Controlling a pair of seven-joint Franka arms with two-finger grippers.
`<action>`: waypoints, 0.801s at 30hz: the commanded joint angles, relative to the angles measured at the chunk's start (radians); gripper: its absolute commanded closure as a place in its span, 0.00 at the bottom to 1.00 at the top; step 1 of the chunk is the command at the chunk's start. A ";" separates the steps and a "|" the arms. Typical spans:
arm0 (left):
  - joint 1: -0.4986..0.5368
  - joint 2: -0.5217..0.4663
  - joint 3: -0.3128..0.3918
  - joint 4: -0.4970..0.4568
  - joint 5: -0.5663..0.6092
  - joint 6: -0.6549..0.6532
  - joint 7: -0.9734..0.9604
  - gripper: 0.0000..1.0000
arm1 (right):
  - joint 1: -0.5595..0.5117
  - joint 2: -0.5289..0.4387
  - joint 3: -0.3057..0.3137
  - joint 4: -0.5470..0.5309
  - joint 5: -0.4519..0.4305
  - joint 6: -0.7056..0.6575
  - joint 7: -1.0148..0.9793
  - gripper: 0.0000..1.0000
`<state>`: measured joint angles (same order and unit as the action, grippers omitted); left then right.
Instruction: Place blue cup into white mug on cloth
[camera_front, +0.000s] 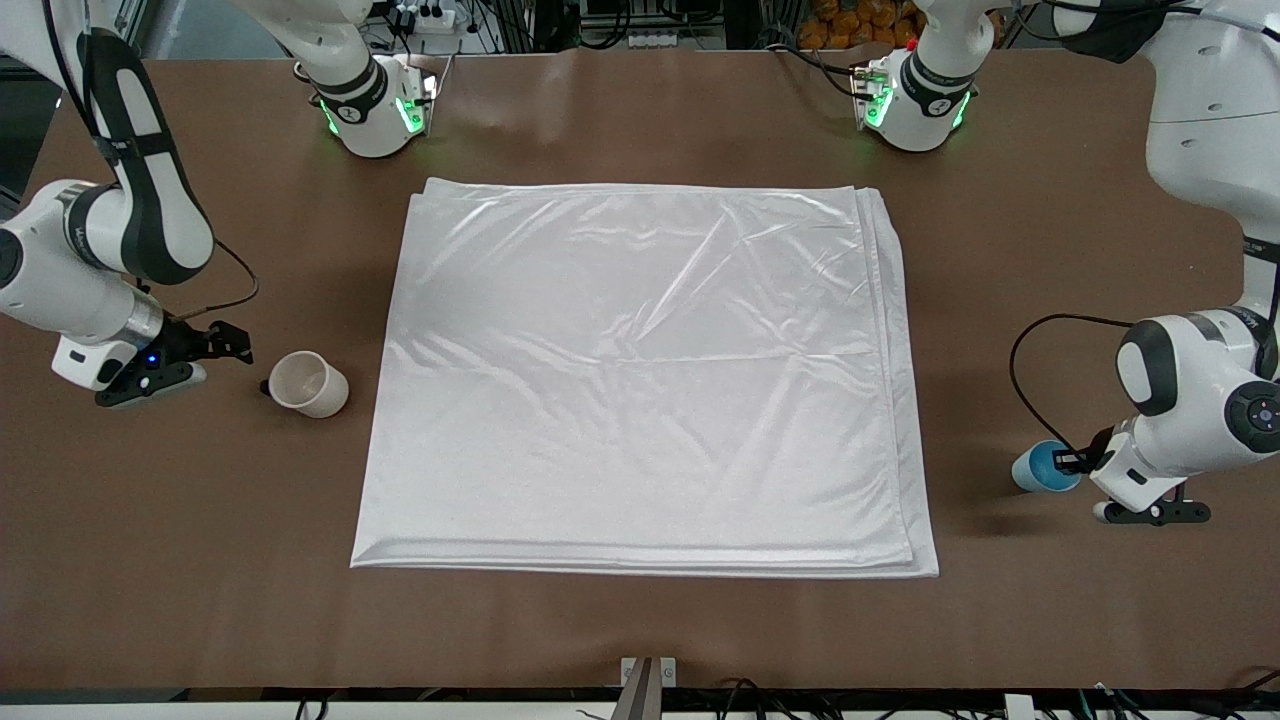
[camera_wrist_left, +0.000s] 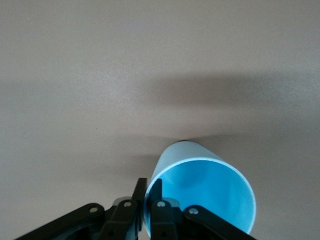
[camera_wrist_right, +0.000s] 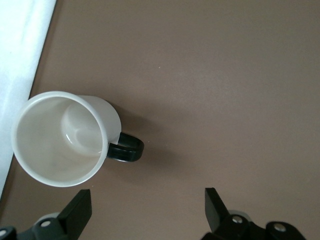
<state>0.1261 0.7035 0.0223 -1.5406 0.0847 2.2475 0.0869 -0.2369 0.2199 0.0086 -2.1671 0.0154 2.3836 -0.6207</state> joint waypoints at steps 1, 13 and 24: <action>0.003 -0.013 -0.002 0.000 0.010 0.009 -0.007 0.97 | -0.019 0.013 0.011 0.012 0.011 -0.001 -0.117 0.00; 0.003 -0.032 -0.004 0.002 0.010 0.007 -0.003 0.98 | -0.019 0.052 0.013 0.012 0.012 0.034 -0.318 0.00; 0.007 -0.045 -0.005 0.002 0.009 0.007 -0.004 1.00 | -0.010 0.081 0.014 0.012 0.012 0.074 -0.542 0.00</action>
<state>0.1287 0.6827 0.0221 -1.5270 0.0847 2.2481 0.0868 -0.2380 0.2890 0.0100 -2.1672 0.0157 2.4431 -1.0645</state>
